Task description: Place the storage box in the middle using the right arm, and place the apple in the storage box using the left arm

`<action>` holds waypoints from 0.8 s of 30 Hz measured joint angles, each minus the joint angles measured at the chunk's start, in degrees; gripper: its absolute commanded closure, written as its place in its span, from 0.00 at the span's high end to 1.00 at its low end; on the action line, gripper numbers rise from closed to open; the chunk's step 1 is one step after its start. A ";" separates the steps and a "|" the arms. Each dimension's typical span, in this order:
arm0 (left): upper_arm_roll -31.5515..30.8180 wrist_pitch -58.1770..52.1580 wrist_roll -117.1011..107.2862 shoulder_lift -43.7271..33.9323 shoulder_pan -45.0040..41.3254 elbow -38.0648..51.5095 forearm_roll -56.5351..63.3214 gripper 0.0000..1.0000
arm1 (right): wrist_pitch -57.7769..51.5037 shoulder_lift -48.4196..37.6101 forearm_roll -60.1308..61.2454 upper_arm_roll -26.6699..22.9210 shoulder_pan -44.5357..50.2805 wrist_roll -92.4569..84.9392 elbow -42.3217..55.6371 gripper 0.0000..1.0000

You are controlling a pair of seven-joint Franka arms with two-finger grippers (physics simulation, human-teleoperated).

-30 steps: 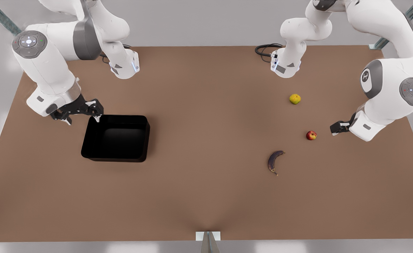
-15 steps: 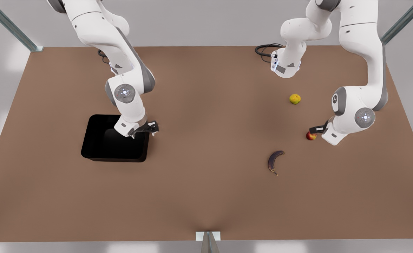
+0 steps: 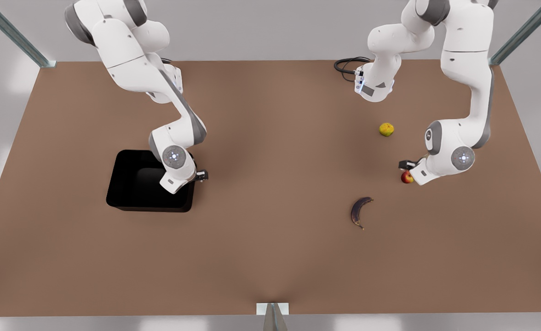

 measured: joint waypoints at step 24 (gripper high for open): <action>-0.26 12.12 2.25 5.32 1.78 -1.21 1.27 1.00 | -0.56 -3.70 0.46 0.02 0.92 0.21 0.74 0.21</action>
